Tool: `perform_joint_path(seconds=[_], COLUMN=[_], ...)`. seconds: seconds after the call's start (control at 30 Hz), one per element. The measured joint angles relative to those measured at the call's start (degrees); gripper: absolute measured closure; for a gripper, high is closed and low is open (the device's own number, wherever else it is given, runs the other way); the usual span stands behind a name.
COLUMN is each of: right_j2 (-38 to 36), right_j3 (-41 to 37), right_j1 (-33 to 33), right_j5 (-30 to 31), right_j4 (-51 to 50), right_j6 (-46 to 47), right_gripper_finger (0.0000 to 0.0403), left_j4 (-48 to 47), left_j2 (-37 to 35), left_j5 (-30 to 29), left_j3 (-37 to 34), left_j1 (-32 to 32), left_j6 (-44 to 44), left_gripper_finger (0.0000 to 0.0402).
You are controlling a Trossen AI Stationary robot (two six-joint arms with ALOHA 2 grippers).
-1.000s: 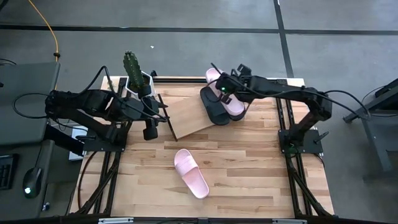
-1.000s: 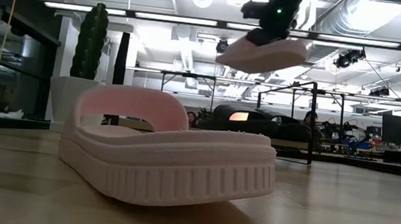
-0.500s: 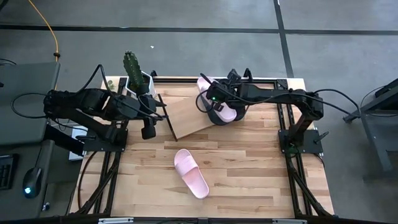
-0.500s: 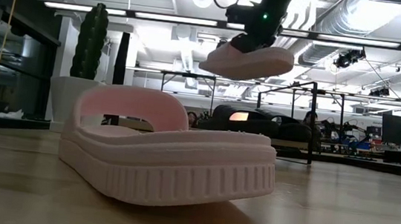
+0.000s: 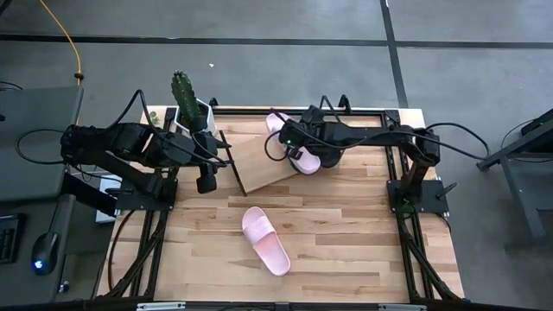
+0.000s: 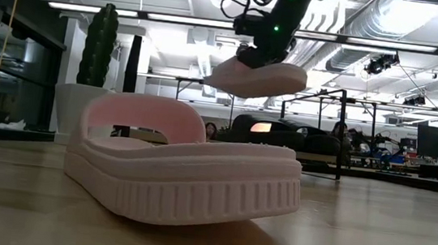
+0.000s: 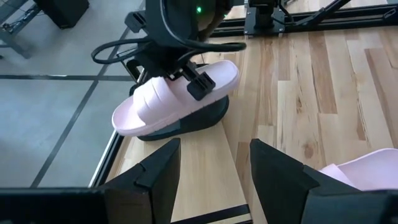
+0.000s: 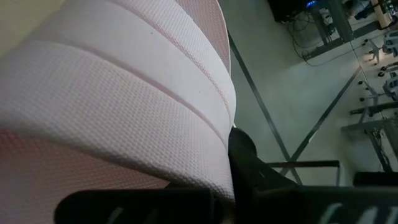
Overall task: Pick and place slides into the shelf
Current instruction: Put the top pink slide on the shelf
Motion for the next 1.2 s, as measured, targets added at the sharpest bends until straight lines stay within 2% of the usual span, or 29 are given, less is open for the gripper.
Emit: perform_joint_path(seconds=[0.53, 0.97, 1.2], right_j2=[2.7, 6.6, 8.8], right_j3=[0.0, 0.0, 0.0], right_j1=[3.1, 3.4, 3.6], right_j5=[-0.2, -3.8, -4.9], right_j4=[6.9, 16.4, 18.0], right_j6=[-0.4, -1.3, -1.1], right_gripper_finger=[0.0403, 0.0403, 0.0403], left_j4=[1.3, 0.9, 0.8], left_j2=[0.0, 0.0, 0.0], left_j5=[0.0, 0.1, 0.2], left_j3=[0.0, 0.0, 0.0], left_j1=[0.0, 0.0, 0.0], left_j6=[0.2, 0.2, 0.2], left_gripper_finger=[0.0224, 0.0224, 0.0224])
